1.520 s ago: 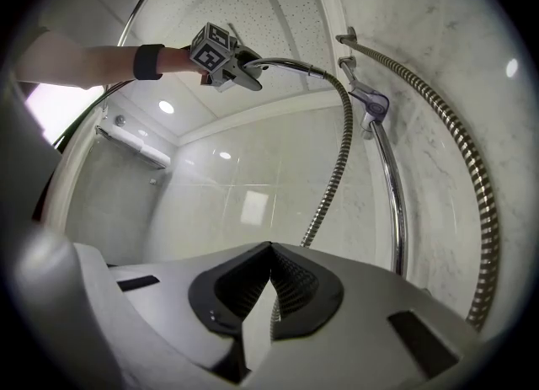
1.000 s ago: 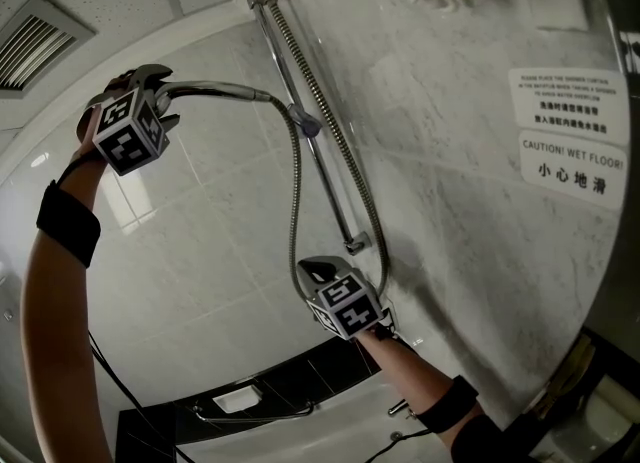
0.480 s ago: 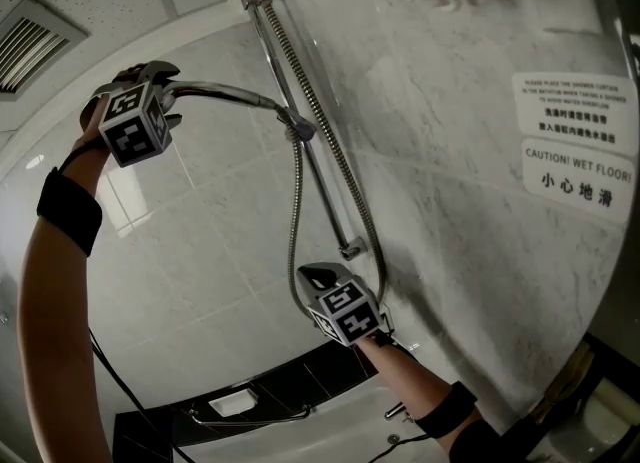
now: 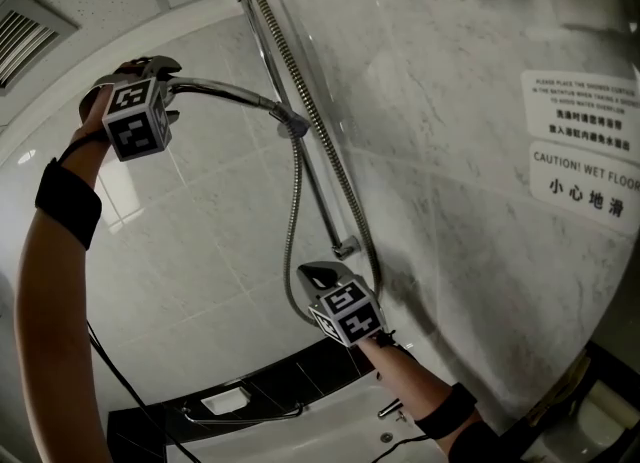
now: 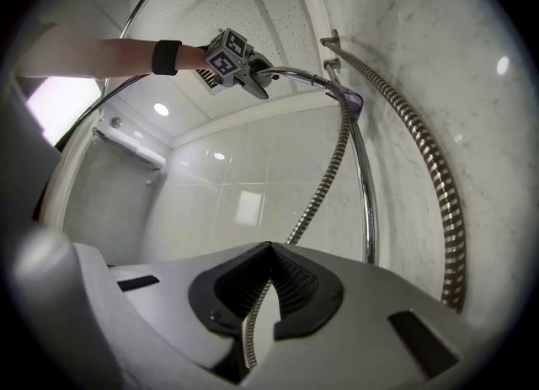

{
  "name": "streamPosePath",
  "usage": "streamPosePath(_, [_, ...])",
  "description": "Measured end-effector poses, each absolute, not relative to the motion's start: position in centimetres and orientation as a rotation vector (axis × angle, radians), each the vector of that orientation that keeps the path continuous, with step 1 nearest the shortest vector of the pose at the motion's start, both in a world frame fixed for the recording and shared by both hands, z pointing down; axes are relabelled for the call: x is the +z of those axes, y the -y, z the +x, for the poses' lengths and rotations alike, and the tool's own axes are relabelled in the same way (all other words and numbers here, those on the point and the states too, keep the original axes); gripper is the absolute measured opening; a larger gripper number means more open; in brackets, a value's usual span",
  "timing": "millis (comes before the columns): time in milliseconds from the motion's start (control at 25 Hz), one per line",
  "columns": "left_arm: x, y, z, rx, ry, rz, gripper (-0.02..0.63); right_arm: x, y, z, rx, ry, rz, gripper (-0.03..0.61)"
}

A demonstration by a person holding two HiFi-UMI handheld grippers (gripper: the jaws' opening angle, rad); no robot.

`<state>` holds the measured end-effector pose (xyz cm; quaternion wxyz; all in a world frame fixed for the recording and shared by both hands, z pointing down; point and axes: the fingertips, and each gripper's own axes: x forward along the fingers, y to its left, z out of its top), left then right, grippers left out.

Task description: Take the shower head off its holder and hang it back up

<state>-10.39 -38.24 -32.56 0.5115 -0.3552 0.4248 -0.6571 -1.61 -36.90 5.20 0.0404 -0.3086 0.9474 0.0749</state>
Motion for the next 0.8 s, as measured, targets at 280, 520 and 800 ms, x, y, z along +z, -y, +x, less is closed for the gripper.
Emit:
streamPosePath(280, [-32.7,39.5,-11.2,-1.622,-1.022,-0.809,0.328,5.6,37.1,-1.8,0.229,-2.91,-0.935,0.008])
streamPosePath(520, [-31.9,41.4,-11.5,-1.639,-1.024,-0.8,0.324,5.7,37.5,-1.0,0.236,-2.903,-0.947,0.008])
streamPosePath(800, [-32.5,41.4,-10.9,-1.612,-1.025,-0.757,0.319,6.6,38.0,-1.2,0.205,-2.912,-0.948,0.009])
